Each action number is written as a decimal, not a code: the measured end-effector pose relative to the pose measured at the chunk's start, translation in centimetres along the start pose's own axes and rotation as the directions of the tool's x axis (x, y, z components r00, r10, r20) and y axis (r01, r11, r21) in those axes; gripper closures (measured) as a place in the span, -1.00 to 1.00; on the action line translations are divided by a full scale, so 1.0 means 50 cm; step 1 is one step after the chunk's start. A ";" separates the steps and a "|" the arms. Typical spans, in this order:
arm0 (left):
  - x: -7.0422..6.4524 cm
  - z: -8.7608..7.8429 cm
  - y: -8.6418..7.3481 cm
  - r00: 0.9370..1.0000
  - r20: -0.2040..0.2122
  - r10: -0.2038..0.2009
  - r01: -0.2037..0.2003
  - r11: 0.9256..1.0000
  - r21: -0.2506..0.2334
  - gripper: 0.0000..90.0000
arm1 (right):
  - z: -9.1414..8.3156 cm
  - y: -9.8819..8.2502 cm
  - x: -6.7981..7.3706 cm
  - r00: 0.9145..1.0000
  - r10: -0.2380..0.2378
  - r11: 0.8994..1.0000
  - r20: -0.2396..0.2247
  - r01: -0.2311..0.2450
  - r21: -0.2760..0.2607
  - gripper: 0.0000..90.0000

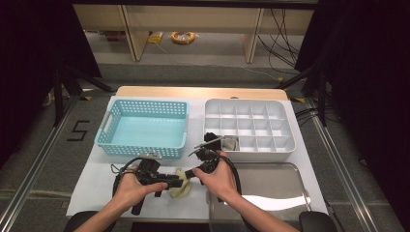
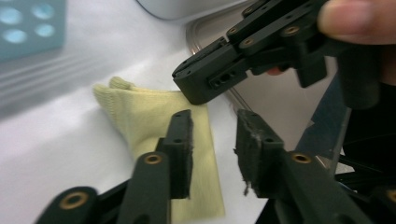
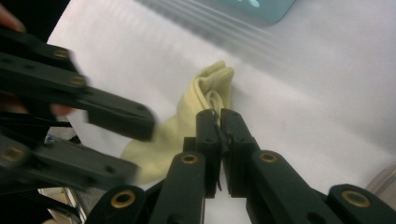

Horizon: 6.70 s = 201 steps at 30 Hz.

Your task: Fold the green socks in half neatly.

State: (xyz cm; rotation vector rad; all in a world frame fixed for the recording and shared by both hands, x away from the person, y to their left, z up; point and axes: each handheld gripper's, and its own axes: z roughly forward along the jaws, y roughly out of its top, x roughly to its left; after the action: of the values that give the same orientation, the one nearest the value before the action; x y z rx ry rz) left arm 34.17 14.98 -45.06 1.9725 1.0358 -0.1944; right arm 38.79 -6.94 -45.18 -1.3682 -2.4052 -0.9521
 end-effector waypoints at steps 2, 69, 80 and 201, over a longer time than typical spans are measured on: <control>0.001 -0.002 -0.006 1.000 -0.003 0.013 -0.013 1.000 0.023 0.66 | 0.000 0.001 0.002 1.000 0.007 1.000 -0.001 -0.007 0.004 0.93; 0.053 -0.033 -0.024 0.991 -0.135 0.022 -0.035 0.995 -0.090 0.31 | 0.057 -0.007 0.002 0.999 -0.034 0.997 0.005 0.034 0.076 0.60; 0.057 -0.032 -0.026 0.986 -0.164 0.041 -0.060 0.992 -0.115 0.21 | 0.026 -0.007 0.014 0.999 -0.052 0.999 -0.002 0.052 0.017 0.60; 0.054 -0.014 -0.027 0.969 -0.224 0.106 -0.142 0.979 -0.149 0.02 | -0.317 0.025 -0.262 0.942 0.238 0.927 0.238 -0.147 -0.344 0.60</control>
State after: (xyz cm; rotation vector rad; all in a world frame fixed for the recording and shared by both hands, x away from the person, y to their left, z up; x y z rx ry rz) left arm 34.77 17.49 -46.79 1.9295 1.0247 0.1731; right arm 44.96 -25.50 -38.72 -1.9357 -2.3103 -1.2097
